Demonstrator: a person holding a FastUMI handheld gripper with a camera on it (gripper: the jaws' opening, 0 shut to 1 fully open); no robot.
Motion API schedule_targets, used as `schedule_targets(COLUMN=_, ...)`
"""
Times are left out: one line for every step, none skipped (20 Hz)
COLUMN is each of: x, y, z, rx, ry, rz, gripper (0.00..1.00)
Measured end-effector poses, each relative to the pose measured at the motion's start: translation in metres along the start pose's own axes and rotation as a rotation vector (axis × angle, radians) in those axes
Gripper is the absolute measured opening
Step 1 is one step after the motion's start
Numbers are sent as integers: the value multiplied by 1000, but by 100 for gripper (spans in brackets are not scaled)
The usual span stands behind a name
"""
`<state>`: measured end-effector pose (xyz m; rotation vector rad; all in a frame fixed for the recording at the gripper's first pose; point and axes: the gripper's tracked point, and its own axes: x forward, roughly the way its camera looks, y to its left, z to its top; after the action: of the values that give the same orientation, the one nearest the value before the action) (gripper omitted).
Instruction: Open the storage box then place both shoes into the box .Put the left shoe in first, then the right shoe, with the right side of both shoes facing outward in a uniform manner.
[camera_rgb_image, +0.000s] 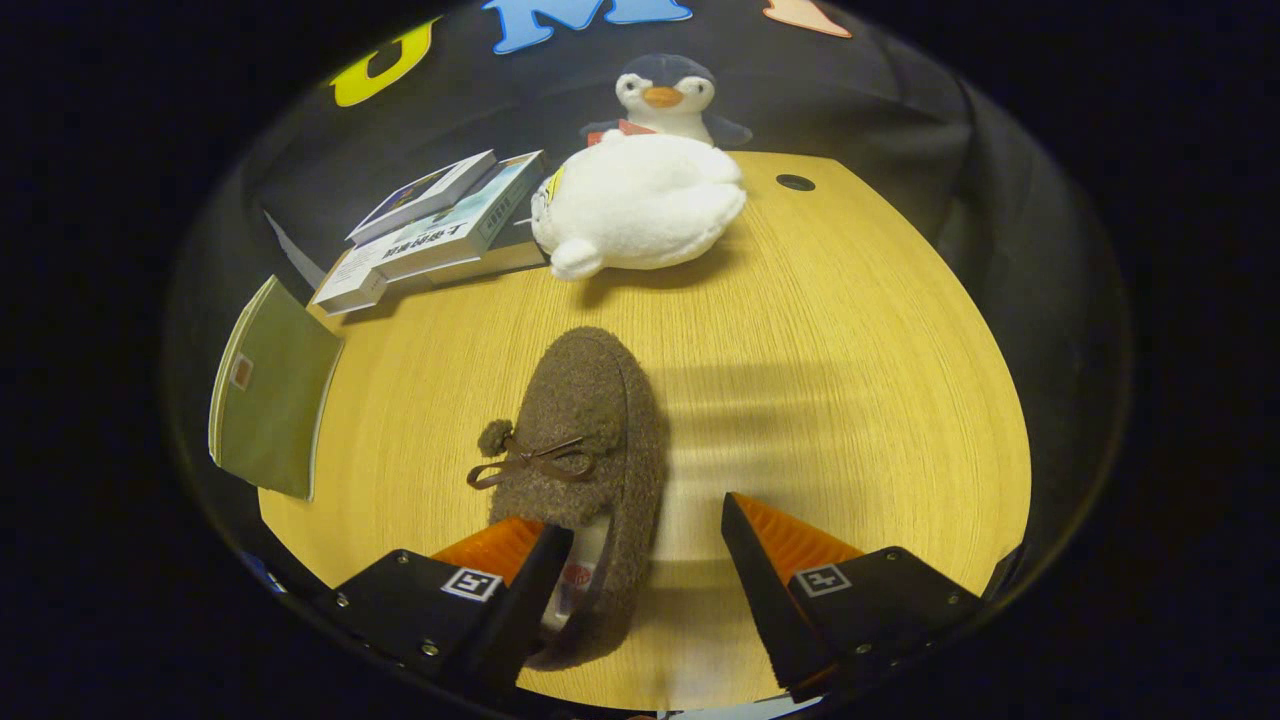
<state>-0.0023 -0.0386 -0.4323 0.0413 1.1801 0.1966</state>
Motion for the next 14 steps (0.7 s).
schedule_targets(x=7, y=1, z=-5, rx=-22, ry=30, rz=-8, gripper=77)
schedule_targets(x=10, y=6, z=-6, rx=-21, ry=52, rz=19, gripper=63)
schedule_targets(x=11, y=10, z=-2, rx=-1, ry=53, rz=17, gripper=40)
schedule_targets(x=10, y=6, z=-1, rx=4, ry=59, rz=-3, gripper=16)
schedule_targets(x=13, y=2, z=0, rx=39, ry=57, rz=-29, gripper=1)
schedule_targets(x=8, y=4, z=1, rx=65, ry=64, rz=-23, gripper=0)
schedule_targets(x=4, y=10, z=1, rx=92, ry=68, rz=-6, gripper=0)
schedule_targets(x=0, y=17, z=5, rx=115, ry=66, rz=13, gripper=0)
schedule_targets(x=-5, y=23, z=10, rx=125, ry=60, rz=26, gripper=0)
schedule_targets(x=-10, y=28, z=15, rx=123, ry=55, rz=31, gripper=0)
schedule_targets(x=-16, y=34, z=21, rx=114, ry=47, rz=35, gripper=0)
schedule_targets(x=-22, y=40, z=28, rx=100, ry=37, rz=44, gripper=0)
schedule_targets(x=-28, y=47, z=35, rx=88, ry=27, rz=53, gripper=0)
schedule_targets(x=-34, y=55, z=42, rx=79, ry=15, rz=61, gripper=0)
